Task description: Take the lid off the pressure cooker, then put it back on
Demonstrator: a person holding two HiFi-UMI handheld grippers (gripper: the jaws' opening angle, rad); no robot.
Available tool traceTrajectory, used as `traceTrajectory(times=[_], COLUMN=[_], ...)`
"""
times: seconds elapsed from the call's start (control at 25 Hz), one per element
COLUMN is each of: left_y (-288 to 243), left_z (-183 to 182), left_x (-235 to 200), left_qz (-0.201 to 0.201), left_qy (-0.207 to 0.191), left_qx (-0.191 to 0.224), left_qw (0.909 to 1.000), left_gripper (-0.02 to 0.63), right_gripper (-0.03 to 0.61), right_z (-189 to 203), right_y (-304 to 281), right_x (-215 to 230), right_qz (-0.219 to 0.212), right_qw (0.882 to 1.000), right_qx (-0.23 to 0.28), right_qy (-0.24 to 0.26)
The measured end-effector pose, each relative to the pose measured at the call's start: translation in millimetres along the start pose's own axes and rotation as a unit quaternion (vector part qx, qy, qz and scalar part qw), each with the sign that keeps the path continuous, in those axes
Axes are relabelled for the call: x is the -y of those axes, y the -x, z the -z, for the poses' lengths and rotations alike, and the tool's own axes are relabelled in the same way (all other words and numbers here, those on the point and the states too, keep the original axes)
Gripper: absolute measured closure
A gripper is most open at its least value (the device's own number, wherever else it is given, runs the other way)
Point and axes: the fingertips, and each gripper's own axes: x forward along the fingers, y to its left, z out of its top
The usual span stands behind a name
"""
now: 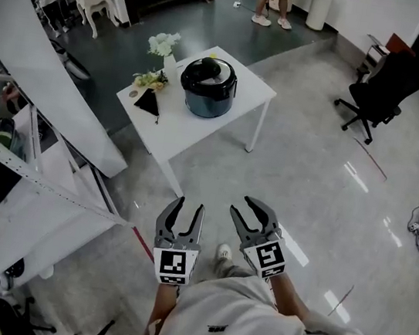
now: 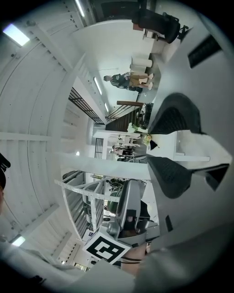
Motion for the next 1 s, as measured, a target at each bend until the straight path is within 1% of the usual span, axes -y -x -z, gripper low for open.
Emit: traceTrajectory(times=[0.2, 0.4, 0.72, 0.88, 1.0], left_y=[-40, -81, -137, -159, -173], left_z=[-6, -8, -18, -23, -24], left_x=[-8, -12, -14, -19, -26], left_qz=[-0.008, -0.019, -0.029, -0.031, -0.030], left_qy=[0.001, 0.004, -0.001, -0.003, -0.003], left_qx=[-0.005, -0.013, -0.016, -0.015, -0.016], left_qw=[1.0000, 0.9997, 0.9995, 0.9994, 0.9994], left_gripper=[0.419, 0.420, 0.422, 0.422, 0.423], right_gripper=[0.423, 0.423, 0.423, 0.423, 0.422], right_z=[-8, -7, -7, -3, -8], right_y=[-26, -51, -82, -97, -112], right_x=[29, 67, 124, 143, 149], right_qz=[-0.007, -0.015, -0.018, -0.017, -0.020], right_qw=[1.000, 1.000, 1.000, 1.000, 1.000], right_qx=[-0.009, -0.003, -0.014, -0.023, -0.019], right_qy=[-0.006, -0.001, -0.004, 0.001, -0.005])
